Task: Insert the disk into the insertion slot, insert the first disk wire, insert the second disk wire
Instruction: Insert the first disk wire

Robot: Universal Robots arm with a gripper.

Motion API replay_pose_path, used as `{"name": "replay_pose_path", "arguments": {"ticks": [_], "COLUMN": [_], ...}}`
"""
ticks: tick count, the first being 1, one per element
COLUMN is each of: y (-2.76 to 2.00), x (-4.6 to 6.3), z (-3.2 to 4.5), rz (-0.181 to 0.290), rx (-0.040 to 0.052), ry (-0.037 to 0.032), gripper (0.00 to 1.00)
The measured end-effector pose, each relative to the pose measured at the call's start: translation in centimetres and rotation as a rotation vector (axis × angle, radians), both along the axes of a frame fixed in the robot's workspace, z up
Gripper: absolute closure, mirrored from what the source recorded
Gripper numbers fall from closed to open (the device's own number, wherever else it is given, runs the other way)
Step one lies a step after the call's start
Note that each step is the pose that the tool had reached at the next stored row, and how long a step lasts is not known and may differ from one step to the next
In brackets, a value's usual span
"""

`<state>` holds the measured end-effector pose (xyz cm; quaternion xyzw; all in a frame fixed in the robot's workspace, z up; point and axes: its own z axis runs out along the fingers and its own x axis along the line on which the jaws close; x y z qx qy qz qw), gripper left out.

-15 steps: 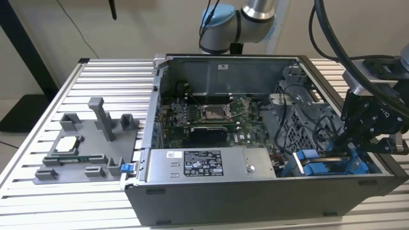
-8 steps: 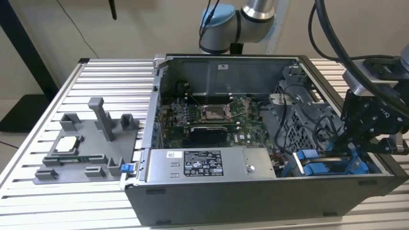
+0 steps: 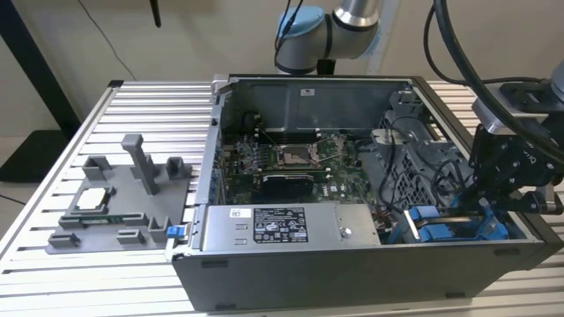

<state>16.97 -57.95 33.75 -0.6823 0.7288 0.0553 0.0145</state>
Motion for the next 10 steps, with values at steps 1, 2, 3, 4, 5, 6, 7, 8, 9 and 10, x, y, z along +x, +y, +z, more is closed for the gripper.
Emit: {"name": "replay_pose_path", "arguments": {"ticks": [1,2,3,4,5,6,7,8,9,10], "y": [0.00,0.00,0.00,0.00,0.00,0.00,0.00,0.00,0.00,0.01], "x": [0.00,0.00,0.00,0.00,0.00,0.00,0.00,0.00,0.00,0.00], "z": [-0.07,-0.16,-0.25,-0.33,-0.42,-0.54,-0.63,-0.73,-0.73,-0.76], "rz": [0.001,0.001,0.001,0.001,0.001,0.001,0.001,0.001,0.001,0.001], "rx": [-0.0001,0.0000,-0.0004,-0.0010,-0.0017,-0.0020,-0.0017,-0.0006,-0.0007,0.0000], "ry": [0.0000,0.0000,0.0000,0.0000,0.0000,0.0000,0.0000,0.0000,0.0000,0.0000], "gripper": [1.00,1.00,1.00,1.00,1.00,1.00,1.00,1.00,1.00,1.00]}}
